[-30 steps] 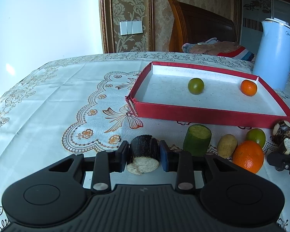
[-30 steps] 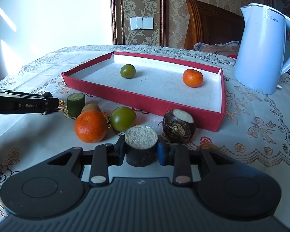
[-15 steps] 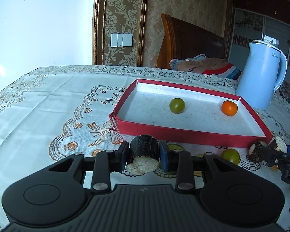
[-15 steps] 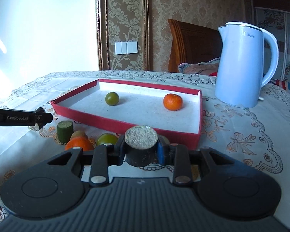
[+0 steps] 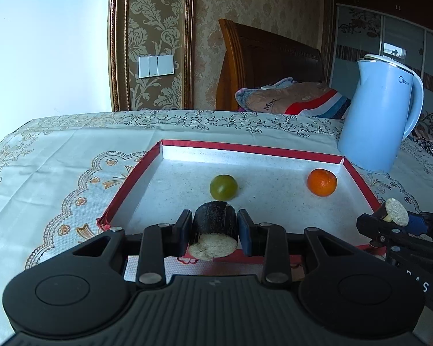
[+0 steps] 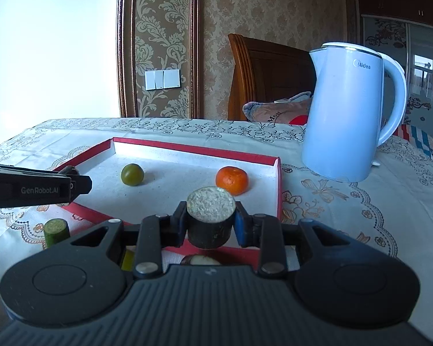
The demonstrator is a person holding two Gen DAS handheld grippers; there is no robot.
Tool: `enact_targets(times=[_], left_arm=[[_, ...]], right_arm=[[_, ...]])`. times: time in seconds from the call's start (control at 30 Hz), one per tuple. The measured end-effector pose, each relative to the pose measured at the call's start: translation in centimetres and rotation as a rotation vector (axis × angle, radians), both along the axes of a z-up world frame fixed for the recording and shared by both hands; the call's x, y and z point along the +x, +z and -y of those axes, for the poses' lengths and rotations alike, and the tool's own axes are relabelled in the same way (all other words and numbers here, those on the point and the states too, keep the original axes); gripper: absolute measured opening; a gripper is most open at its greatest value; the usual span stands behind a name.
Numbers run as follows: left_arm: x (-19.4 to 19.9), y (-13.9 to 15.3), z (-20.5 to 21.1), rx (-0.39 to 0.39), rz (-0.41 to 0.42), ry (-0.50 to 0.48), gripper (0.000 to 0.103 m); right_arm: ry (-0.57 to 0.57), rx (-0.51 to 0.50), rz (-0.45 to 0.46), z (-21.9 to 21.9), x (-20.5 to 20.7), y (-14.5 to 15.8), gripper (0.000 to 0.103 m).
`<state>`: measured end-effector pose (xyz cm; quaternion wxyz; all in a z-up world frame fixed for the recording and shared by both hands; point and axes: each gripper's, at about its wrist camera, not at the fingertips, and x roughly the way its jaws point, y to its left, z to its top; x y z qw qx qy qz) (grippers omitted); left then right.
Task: Organize fruits
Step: 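Carry the eggplant chunk with the left gripper while the right gripper carries the dark chunk into the tray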
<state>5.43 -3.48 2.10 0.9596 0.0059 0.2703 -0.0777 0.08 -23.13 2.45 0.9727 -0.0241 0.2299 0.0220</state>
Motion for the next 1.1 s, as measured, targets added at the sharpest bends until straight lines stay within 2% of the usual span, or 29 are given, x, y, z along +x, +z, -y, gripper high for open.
enact_targets(times=[0.37, 1.1], left_arm=[[3.5, -1.2, 2.6, 0.067, -0.027, 0.016, 0.033], [6.7, -2.4, 3.0, 0.094, -0.061, 0.051, 0.033]], right_arm=[[-0.052, 0.021, -0.054, 0.7, 5.1, -0.7, 0.031], [-0.11, 0.023, -0.125, 1.1, 9.9, -2.5, 0.031]])
